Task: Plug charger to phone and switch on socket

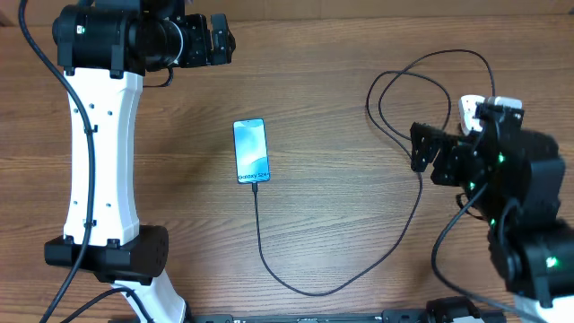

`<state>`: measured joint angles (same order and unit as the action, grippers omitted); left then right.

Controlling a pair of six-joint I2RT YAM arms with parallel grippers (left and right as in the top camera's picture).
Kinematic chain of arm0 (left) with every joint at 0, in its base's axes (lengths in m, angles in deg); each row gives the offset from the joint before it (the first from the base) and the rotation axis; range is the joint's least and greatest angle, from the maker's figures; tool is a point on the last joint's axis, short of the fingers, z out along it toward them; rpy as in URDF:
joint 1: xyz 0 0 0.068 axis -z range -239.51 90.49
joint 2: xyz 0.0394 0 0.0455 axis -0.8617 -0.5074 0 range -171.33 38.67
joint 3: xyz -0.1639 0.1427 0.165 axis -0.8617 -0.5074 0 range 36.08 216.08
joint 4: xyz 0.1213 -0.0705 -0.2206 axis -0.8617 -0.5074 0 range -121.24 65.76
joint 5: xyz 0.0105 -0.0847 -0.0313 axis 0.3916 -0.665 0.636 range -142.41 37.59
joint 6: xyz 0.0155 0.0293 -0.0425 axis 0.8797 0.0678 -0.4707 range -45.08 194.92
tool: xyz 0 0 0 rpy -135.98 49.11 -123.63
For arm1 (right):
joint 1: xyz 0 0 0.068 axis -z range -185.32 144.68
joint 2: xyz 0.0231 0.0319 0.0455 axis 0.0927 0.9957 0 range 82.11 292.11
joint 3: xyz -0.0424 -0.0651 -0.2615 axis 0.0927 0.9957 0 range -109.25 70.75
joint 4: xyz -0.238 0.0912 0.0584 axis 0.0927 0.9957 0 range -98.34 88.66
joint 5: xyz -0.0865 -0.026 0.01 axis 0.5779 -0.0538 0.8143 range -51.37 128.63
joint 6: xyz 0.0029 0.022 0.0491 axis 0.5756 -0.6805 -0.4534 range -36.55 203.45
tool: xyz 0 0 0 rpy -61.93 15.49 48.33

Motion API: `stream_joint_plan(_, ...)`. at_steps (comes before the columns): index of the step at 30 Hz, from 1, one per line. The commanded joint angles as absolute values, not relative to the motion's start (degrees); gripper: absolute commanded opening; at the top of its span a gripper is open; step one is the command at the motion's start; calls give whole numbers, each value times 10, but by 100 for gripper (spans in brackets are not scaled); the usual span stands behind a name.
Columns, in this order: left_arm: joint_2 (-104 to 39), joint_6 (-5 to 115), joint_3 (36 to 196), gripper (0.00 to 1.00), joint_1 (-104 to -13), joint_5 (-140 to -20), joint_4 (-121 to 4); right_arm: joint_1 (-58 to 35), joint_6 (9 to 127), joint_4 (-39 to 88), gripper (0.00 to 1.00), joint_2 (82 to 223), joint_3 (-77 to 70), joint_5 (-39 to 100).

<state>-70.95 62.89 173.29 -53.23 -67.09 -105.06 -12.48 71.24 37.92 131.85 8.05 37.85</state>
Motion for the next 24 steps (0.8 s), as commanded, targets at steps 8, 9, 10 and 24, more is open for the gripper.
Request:
stream_joint_plan(8,-703,633,1739,100,-532,-668,-1050,-107,735,101,100,1138,359,331)
stream_joint_plan(9,-703,633,1739,100,-532,-668,-1050,-102,735,76,100,1124,382,323)
stream_joint_plan(10,-703,633,1739,100,-532,-668,-1050,-95,735,52,100,1107,408,313)
stream_joint_plan(24,-703,633,1739,100,-532,-668,-1050,-65,731,-71,100,926,610,303)
